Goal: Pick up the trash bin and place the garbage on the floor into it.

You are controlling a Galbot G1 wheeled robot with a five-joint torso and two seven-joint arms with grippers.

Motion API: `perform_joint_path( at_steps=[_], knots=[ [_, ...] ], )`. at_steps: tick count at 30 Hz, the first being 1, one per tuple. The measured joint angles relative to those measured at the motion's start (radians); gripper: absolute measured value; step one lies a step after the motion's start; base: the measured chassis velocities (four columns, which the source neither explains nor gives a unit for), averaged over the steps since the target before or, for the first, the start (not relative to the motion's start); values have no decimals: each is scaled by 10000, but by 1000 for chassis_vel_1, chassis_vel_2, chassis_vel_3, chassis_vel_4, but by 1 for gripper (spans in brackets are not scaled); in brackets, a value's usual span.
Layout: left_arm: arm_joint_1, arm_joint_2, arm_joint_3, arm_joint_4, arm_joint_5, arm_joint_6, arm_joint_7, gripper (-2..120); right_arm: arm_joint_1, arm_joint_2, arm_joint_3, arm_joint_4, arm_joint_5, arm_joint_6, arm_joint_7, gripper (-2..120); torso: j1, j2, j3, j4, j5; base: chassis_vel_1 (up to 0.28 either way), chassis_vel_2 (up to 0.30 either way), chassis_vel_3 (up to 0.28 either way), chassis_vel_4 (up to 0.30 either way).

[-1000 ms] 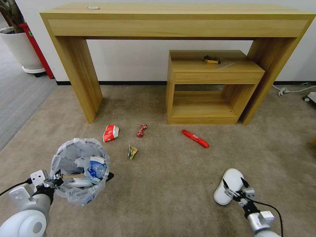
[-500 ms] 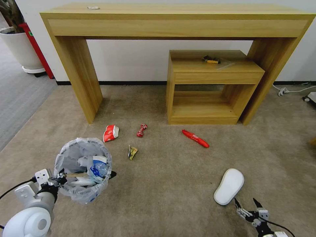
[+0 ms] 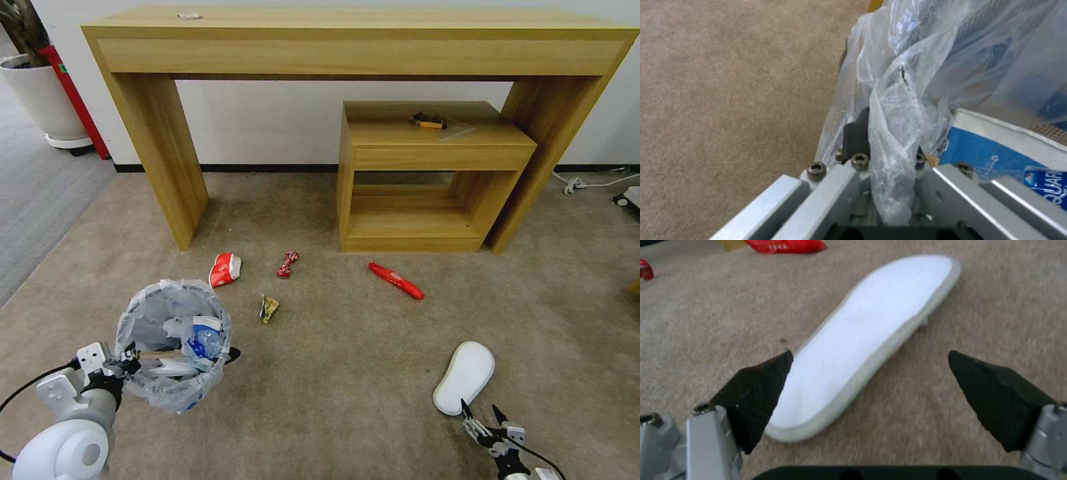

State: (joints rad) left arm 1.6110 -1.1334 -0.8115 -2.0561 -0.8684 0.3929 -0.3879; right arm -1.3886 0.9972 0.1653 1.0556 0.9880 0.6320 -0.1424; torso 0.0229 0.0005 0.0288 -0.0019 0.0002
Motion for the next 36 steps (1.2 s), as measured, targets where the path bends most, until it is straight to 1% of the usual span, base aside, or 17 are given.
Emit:
perform_joint_path(
  at_steps=[5,8,11,20,25,30,33,36],
  knots=[
    [39,-32,1,-123,0,-5,-2,0,8,177,79,-76,147,-19,-54,91,0,0,0,0,-2,0,0,0,0],
    [128,-117,18,-281,30,-5,-13,0,128,538,216,-318,297,18,-251,89,0,0,0,0,0,0,0,0,0],
    [199,-164,22,-384,58,-5,-15,0,181,720,252,-356,382,11,-353,89,0,0,0,0,1,0,0,0,0],
    [423,-335,-38,-651,151,-1,-19,0,551,1156,124,-729,420,-16,-438,89,0,0,0,0,-1,0,0,0,0],
    [711,-471,-78,-918,270,0,16,0,898,1497,73,-1049,509,-24,-525,86,0,0,0,0,0,0,0,0,0],
    [841,-541,-104,-1063,333,-1,42,0,1088,1627,5,-1161,526,-23,-579,84,0,0,0,0,0,0,0,0,0],
    [992,-566,-167,-1176,363,-7,57,0,1234,1668,-40,-1175,586,-23,-571,80,0,0,0,0,-1,0,0,0,0],
    [1080,-584,-216,-1252,365,-17,70,0,1365,1684,-79,-1229,595,-20,-563,79,0,0,0,0,0,0,0,0,0]
  ],
)
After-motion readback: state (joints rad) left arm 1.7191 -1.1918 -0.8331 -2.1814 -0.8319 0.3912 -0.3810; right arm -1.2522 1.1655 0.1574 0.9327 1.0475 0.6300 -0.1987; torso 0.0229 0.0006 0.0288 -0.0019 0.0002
